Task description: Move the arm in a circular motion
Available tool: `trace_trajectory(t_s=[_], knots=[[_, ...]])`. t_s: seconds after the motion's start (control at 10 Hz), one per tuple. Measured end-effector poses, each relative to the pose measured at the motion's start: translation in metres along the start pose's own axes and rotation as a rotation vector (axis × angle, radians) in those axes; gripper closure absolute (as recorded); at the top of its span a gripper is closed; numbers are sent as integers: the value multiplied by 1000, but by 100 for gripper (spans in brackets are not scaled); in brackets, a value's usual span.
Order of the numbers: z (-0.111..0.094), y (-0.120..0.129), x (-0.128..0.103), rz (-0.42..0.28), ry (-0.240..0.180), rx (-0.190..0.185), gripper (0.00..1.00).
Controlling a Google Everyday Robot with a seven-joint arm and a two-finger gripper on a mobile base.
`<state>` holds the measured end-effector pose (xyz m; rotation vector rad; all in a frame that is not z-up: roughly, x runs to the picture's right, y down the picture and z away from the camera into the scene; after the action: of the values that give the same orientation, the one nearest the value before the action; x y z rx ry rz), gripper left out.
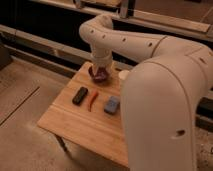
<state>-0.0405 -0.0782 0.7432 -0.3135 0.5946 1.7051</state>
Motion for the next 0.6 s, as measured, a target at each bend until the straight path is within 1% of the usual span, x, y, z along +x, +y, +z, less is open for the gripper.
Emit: trace_trajectory(t_s=[0.1, 0.2, 0.3, 0.4, 0.5, 0.6], knots=[[-1, 31, 11, -66, 1, -7, 35], [0, 59, 29, -146, 3, -12, 35], [2, 68, 38, -182, 4, -13, 35], [9, 76, 58, -245, 5, -4, 35], [21, 70, 80, -297, 8, 16, 35], [28, 64, 89, -308, 12, 26, 35]])
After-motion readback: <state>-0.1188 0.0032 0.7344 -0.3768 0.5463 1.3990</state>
